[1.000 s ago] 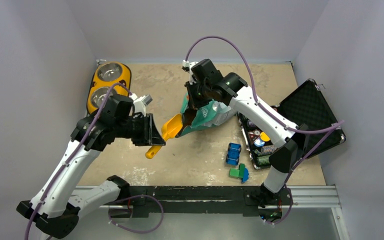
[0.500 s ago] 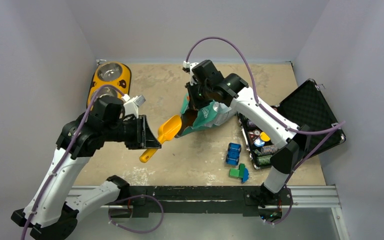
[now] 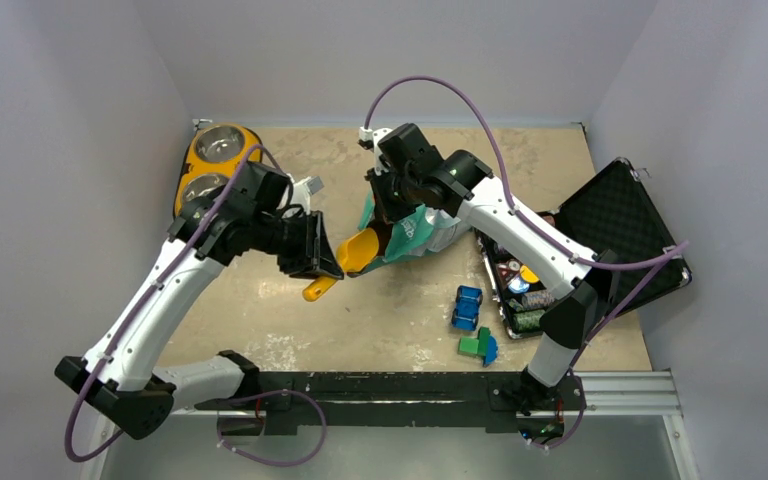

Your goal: Serve the pet food

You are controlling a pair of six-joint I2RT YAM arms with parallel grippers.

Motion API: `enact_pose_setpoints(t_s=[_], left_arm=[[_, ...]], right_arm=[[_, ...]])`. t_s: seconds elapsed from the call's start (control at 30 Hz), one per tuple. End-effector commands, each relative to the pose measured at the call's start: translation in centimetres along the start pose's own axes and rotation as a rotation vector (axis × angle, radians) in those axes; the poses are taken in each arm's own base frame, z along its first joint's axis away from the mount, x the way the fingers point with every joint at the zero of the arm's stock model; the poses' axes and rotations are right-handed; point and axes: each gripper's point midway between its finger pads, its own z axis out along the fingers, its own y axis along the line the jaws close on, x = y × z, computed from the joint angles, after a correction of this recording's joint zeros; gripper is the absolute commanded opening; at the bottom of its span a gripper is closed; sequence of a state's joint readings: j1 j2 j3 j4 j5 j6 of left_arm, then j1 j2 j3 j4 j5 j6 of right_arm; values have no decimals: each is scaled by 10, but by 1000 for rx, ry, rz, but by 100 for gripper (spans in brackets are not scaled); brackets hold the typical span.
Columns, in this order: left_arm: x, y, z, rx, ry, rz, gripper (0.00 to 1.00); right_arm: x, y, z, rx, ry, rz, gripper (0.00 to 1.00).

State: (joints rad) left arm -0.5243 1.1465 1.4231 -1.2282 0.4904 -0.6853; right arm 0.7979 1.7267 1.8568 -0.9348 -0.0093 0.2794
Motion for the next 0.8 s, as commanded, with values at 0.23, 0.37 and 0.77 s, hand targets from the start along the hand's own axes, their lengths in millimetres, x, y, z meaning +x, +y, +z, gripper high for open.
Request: enact_pose_setpoints(t_s=[0.23, 0.37, 0.77], left_arm=[[-12, 8, 51, 11, 120, -239, 0], [-20, 18, 61, 2, 112, -384, 0], [-76, 54, 164, 62, 99, -581, 0]], right_arm=[[-52, 14, -54, -47, -219, -10, 0], [-51, 16, -54, -44, -217, -4, 0], [-50, 22, -55, -53, -189, 61, 0]])
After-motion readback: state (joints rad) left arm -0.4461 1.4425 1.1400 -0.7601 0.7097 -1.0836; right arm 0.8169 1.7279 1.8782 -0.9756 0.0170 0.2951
